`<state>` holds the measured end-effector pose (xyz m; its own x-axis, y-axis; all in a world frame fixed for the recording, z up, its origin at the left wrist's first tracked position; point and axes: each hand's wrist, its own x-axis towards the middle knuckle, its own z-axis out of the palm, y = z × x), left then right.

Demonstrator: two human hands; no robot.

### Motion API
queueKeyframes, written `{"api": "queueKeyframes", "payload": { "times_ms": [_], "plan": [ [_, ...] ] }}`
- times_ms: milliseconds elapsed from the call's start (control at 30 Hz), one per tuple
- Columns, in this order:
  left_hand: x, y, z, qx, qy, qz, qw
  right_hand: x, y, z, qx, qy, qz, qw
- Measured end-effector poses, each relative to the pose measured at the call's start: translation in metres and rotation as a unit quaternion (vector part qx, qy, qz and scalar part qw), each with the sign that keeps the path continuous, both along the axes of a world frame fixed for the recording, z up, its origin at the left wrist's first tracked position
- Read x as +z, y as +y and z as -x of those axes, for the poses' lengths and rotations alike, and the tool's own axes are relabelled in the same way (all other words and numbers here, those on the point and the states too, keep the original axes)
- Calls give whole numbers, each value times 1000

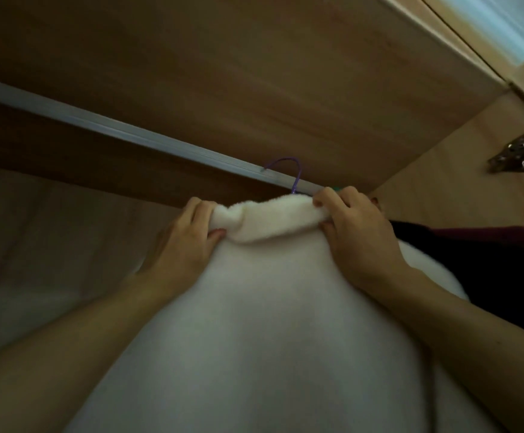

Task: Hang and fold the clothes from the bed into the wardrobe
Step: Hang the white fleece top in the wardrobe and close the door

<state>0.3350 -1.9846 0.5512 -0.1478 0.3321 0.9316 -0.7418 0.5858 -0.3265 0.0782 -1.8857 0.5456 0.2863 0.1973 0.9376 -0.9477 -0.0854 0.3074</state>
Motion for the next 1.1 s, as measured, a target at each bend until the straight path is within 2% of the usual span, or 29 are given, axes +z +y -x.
{"api": "queueKeyframes", "payload": {
  "times_ms": [100, 300, 533, 633, 833, 900, 1000, 1033, 1100],
  "plan": [
    [-5, -15, 10, -26, 24, -28, 999, 3, -7, 5, -20, 7, -12, 1000],
    [16, -18, 32, -78, 12, -93, 993, 18, -2, 13, -69, -17, -41, 997],
    [-7, -35, 34, -55, -2, -127, 990, 1, -10, 10, -94, -3, -60, 994],
    [-11, -47, 40, -65, 13, -106, 992, 0, -17, 13, -94, 0, -40, 995],
    [-19, -87, 88, -98, 22, -144, 984, -7, -28, 21, -153, 23, 11, 988],
    [-26, -101, 121, -156, 30, -184, 970, -9, -34, 24, -169, 12, 33, 985],
    [-41, -114, 177, -325, 27, -282, 902, -18, -52, 36, -242, 28, 24, 970],
    [-44, -119, 191, -354, 16, -290, 889, -22, -61, 42, -279, 29, 7, 960],
    [-45, -127, 208, -356, -8, -296, 887, -30, -74, 58, -349, 19, -31, 937]
  ]
}}
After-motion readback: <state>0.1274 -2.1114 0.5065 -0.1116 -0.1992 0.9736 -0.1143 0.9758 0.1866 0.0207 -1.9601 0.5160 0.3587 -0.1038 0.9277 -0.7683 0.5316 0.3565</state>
